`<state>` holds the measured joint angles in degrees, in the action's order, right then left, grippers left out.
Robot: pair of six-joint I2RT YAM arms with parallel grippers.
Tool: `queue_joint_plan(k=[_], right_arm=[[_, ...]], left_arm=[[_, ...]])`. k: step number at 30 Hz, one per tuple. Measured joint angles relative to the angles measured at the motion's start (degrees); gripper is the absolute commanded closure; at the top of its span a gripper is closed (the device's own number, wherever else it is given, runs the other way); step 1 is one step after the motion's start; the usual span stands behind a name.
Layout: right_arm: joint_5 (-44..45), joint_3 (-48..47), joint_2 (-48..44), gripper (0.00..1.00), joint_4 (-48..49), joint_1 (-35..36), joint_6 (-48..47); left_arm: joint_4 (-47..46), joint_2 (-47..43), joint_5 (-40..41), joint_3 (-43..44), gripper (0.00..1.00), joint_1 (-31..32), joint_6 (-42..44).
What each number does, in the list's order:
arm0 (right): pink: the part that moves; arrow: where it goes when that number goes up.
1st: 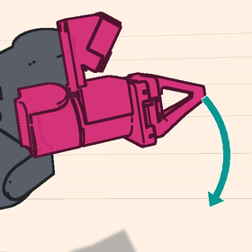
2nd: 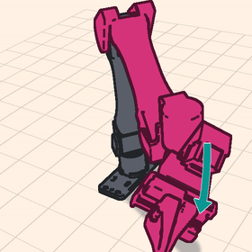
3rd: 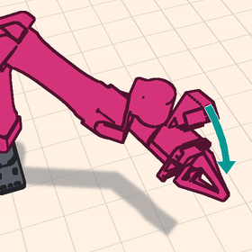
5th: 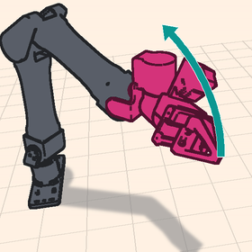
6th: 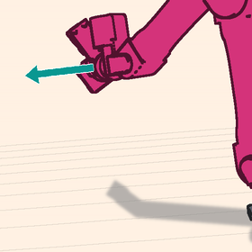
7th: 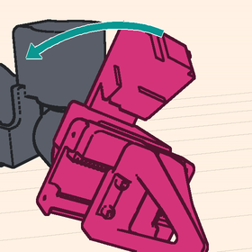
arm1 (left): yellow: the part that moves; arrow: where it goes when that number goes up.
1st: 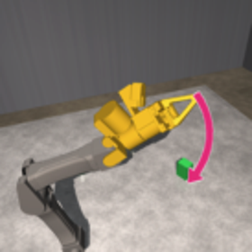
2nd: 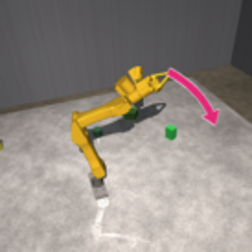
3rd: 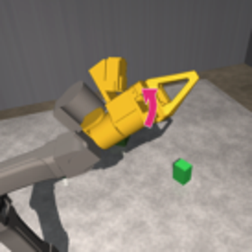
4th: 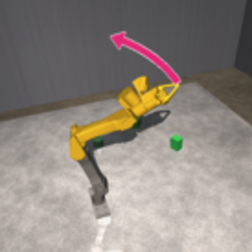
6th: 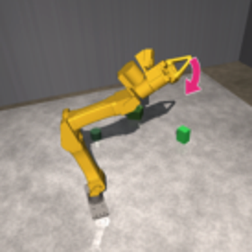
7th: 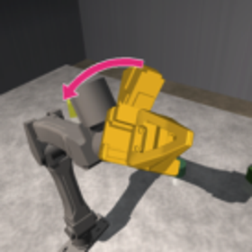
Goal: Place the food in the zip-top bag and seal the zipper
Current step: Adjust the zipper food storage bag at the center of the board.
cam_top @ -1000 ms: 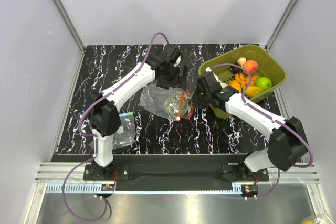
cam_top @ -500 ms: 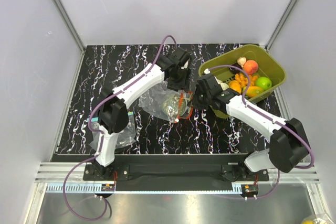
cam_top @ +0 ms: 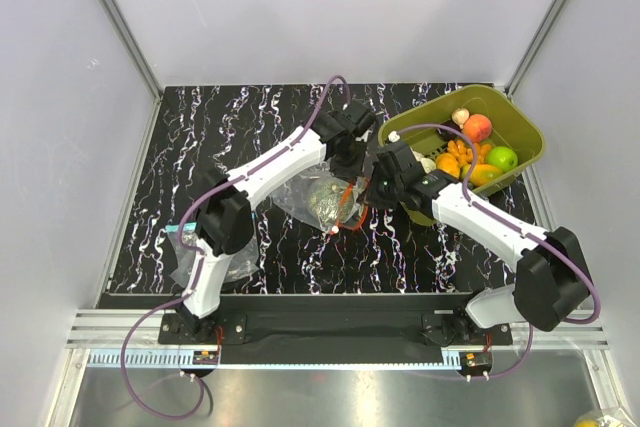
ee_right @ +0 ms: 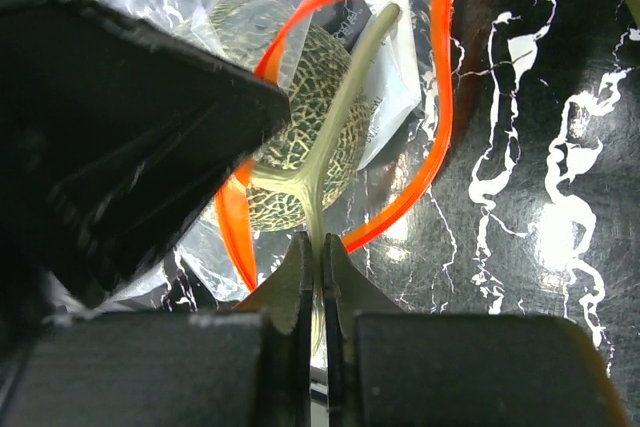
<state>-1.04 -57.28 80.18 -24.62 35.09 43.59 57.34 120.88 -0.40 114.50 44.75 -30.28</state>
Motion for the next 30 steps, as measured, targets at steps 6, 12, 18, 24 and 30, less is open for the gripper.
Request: queue_joint_plan(k=[6, 12, 18, 24, 30], right_arm=[[0.0, 2.5, -1.0, 1.0, 1.7, 0.0, 0.0], [-0.6, 3.9, -3.5, 1.0, 5.7, 0.0, -0.4], [-1.8, 2.6, -6.4, 1.0, 10.4, 0.0, -1.2], [-3.1, -0.5, -6.6, 1.0, 12.9, -0.1, -1.2], [-3.2, -1.5, -7.0, 1.0, 13.1, -0.2, -1.9]], left_arm=[[3.5, 0.0, 1.4, 7.0, 1.0, 1.7, 0.2], [6.2, -1.1, 0.0, 13.5, 1.0, 0.7, -2.0], [7.3, -5.8, -6.5, 14.6, 1.0, -0.7, -6.3], [7.0, -10.8, -13.5, 14.5, 1.0, -0.9, -9.1], [5.3, -15.2, -16.7, 8.8, 1.0, -0.8, -9.2]])
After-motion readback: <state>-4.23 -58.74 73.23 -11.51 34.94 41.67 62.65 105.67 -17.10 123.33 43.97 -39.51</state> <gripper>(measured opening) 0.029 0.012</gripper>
